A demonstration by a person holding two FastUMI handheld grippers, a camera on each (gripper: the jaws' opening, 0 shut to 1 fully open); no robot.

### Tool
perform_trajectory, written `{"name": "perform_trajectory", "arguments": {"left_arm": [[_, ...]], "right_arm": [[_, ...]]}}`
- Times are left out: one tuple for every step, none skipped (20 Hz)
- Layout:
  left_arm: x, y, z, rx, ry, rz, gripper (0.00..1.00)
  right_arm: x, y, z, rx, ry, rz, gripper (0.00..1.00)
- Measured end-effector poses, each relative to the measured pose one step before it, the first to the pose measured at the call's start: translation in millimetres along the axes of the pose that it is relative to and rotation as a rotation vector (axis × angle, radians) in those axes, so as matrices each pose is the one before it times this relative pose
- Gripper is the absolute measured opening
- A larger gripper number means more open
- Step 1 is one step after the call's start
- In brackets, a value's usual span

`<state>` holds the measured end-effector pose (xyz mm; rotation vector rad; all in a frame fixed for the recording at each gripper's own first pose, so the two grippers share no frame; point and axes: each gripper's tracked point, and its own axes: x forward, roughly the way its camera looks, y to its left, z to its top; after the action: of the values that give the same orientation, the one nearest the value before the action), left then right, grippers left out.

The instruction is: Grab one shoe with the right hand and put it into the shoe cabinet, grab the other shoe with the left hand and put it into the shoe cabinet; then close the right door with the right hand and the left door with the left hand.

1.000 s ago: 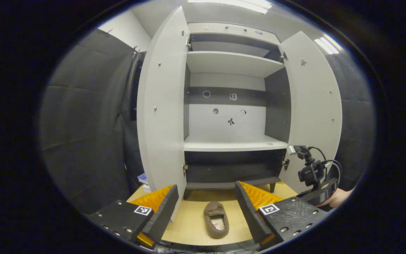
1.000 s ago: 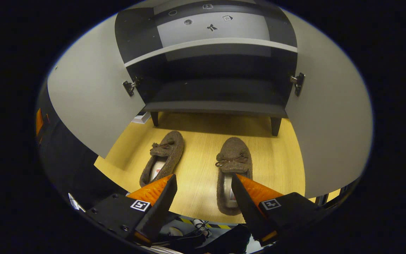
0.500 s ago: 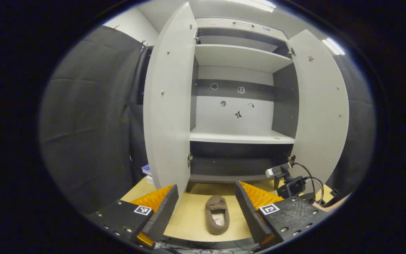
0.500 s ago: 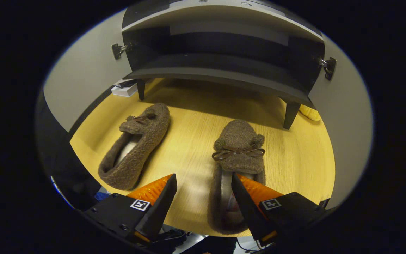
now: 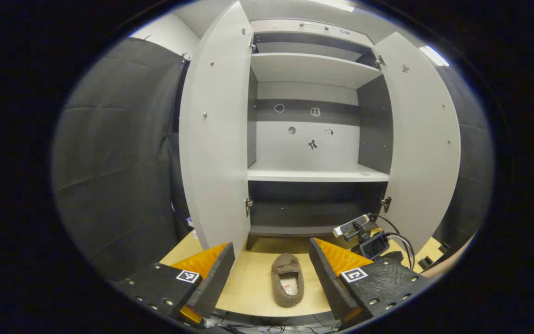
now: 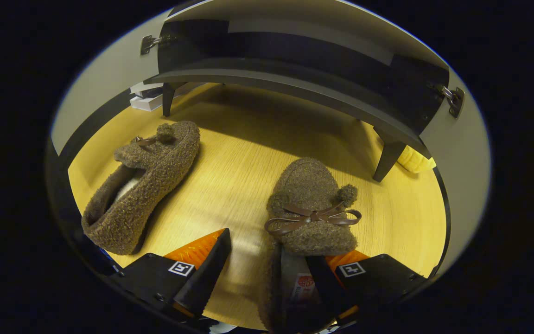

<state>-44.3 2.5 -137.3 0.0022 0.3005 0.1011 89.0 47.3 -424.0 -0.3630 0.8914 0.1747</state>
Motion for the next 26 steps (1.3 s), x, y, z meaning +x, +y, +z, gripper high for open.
{"name": "perform_trajectory", "arguments": {"left_arm": [[1.06,-1.07,1.11,0.00385,-0.00446,-0.00109,0.94],[2.01,-1.9,1.89,0.00168,-0.0033,-0.00227,0.94],[-0.05,-1.47,-0.3,-0.00157,-0.00191,-0.0039,0.94],[1.81,-1.62,0.36,-0.00484,-0.00092,-0.0061,0.94],[0.12,-1.65,0.55,-0.00486,-0.00189,-0.00523,0.94],[0.16,-1.12,1.01,-0.00296,-0.00301,-0.00321,0.94],[-0.84,-1.42,0.62,0.00462,-0.00382,-0.00264,0.94],[0.34,-0.31,1.39,0.0138,-0.00593,0.00016,0.94],[-1.01,0.02,0.9,0.01382,-0.00594,0.00082,0.94],[0.23,-0.72,1.32,0.00743,-0.00367,-0.00141,0.93],[-1.5,-1.34,1.43,0.00331,-0.00599,-0.00417,0.94],[-2.44,-0.59,2.6,-0.00021,-0.00529,-0.00293,0.94],[-0.96,0.08,1.04,0.00062,-0.00572,0.00025,0.94],[-2.09,0.68,2.08,0.00102,-0.00483,0.00221,0.94],[-2.29,1.96,1.42,0.0023,-0.00519,0.00242,0.94],[-2.09,1.49,0.37,0.00408,-0.00306,0.00328,0.94],[-1.96,2.33,1.12,0.00834,-0.00388,0.00366,0.94],[-1.8,2.8,1.64,0.02237,-0.0048,0.00274,0.94],[-2.46,3.44,1.74,0.03342,-0.00465,0.00596,0.94],[-1.46,4.47,4.09,0.03265,-0.012,0.00468,0.94],[-1.4,2.74,4.38,0.02044,-0.01548,0.00016,0.94],[-0.16,1.32,1.23,0.00395,-0.00794,-0.00519,0.94],[0.86,0.15,-1.83,-0.00559,0.0016,-0.00724,0.94],[0.4,-0.54,-2.57,-0.00845,0.00428,-0.00911,0.94],[1.4,-0.08,-0.47,-0.00642,0.00136,-0.00769,0.94],[2.0,-0.13,-0.33,-0.00444,-0.00115,-0.00641,0.94]], "right_arm": [[1.0,-5.12,1.35,-0.01404,-0.00177,-0.02978,0.98],[2.95,-9.67,-2.72,-0.01817,0.00121,-0.04702,0.84],[-1.17,-6.07,0.98,-0.00618,-0.00441,-0.02462,0.61],[1.23,2.44,-0.45,0.00326,0.00587,-0.00252,0.39],[-1.46,0.79,0.11,-0.00843,0.00645,0.00153,0.41],[1.23,-0.25,0.25,-0.00969,0.00908,-0.00128,0.39],[-1.11,-0.65,-0.11,-0.01806,0.01328,-0.00719,0.39],[-1.78,1.06,0.85,-0.02382,-0.00249,-0.00218,0.33],[3.78,0.44,0.0,-0.03304,0.00409,0.0007,0.28],[-5.2,3.51,0.3,-0.027,0.00184,0.00162,0.13],[-4.17,1.74,0.97,-0.01218,0.00269,0.01624,0.12],[1.88,-1.12,-3.91,0.00198,0.02219,0.01239,0.06],[-6.15,-1.15,4.65,0.03172,0.00543,0.02349,0.06],[-1.97,1.28,-2.09,0.04483,0.00597,0.02778,0.02],[-3.07,-0.53,3.94,0.05498,-0.00681,0.01969,0.02],[-7.17,-2.75,5.32,0.05915,-0.00492,0.02449,0.0],[-9.21,-0.43,1.64,0.06535,0.00179,0.0333,0.02],[-10.18,-0.71,-1.74,0.053,-0.00304,0.0246,0.02],[-7.21,-1.67,0.5,0.02862,-0.007,0.01204,0.02],[-3.15,-4.37,-0.25,0.00523,-0.00194,0.00422,0.02],[-6.1,-4.63,2.01,-0.01083,-0.00388,-0.0039,0.02],[-5.32,-1.69,1.94,-0.01154,-0.00858,-0.00601,0.02],[-7.7,1.15,0.58,-0.00378,-0.00947,-0.00237,0.02],[-10.86,0.77,0.16,0.00923,-0.01044,0.00377,0.02],[-10.98,2.11,1.79,0.01872,-0.01207,0.01027,0.02],[-12.0,0.12,1.07,0.01487,-0.01594,0.01214,0.02]]}}
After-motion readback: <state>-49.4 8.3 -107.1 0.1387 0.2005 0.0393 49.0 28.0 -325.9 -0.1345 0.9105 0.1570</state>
